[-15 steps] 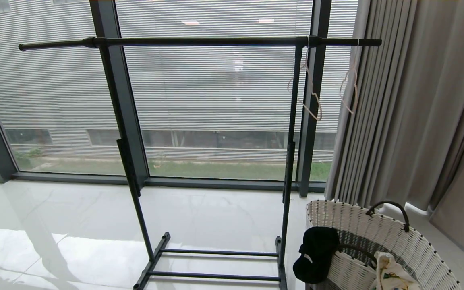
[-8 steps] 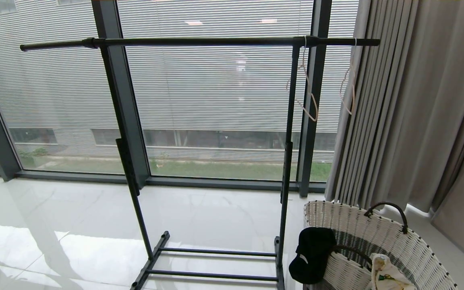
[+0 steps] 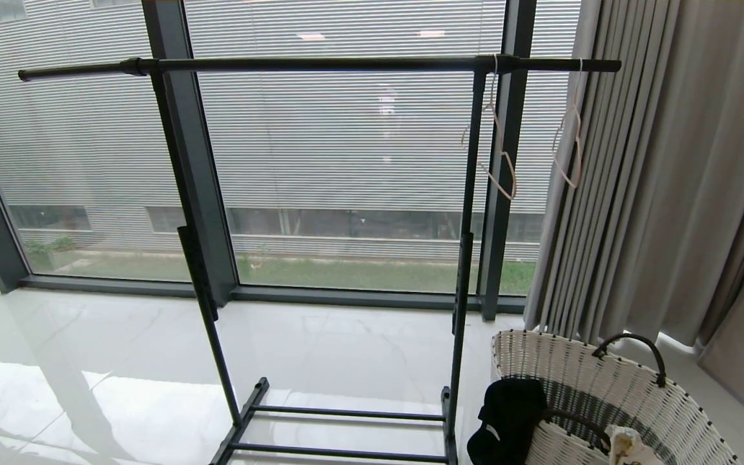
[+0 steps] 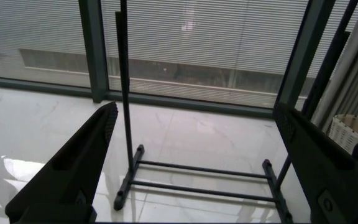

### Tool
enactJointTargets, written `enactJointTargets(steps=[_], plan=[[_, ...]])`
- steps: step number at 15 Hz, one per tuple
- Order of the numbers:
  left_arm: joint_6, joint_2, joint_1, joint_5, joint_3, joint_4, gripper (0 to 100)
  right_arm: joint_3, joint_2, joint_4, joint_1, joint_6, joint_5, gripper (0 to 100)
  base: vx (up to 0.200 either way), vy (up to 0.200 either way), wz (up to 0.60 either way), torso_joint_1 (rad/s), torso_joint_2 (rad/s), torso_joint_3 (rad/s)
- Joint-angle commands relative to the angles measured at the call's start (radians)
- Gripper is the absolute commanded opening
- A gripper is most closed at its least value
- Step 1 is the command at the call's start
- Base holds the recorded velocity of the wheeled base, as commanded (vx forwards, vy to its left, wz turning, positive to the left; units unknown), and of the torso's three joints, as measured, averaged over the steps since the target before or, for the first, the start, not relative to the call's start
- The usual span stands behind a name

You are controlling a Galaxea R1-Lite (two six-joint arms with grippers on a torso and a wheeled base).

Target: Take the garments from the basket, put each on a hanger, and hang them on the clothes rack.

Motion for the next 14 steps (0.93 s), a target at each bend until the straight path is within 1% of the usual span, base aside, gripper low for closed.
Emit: enactJointTargets(steps=[1,8,10,11,12,13,14], plan=[[-0.002,0.0,0.0,0.0,0.0,-0.001,100,0.0,0.0,0.0,-0.001,-0.001,0.001,100,0.2,0.0,0.0,0.007,0.0,0.002],[0.001,0.0,0.0,0.002,0.0,-0.001,100,0.0,0.0,0.0,-0.001,-0.008,0.001,100,0.0,0.0,0.0,0.0,0.0,0.0],[0.0,0.0,0.0,0.002,0.0,-0.001,100,0.0,0.0,-0.025,0.001,-0.011,0.007,100,0.0,0.0,0.0,0.0,0.0,0.0],[0.001,0.0,0.0,0.0,0.0,-0.001,100,-0.077,0.01,-0.034,0.005,0.006,0.051,100,0.0,0.0,0.0,0.0,0.0,0.0],[0.001,0.0,0.0,0.0,0.0,-0.001,100,-0.167,0.093,0.03,0.028,0.004,0.06,100,0.0,0.0,0.0,0.0,0.0,0.0],[0.0,0.0,0.0,0.0,0.0,-0.001,100,-0.25,0.19,0.087,0.065,-0.042,0.06,100,0.0,0.0,0.0,0.0,0.0,0.0],[0.001,0.0,0.0,0.002,0.0,-0.001,100,-0.291,0.309,0.116,0.126,-0.096,0.062,100,0.0,0.0,0.0,0.0,0.0,0.0]])
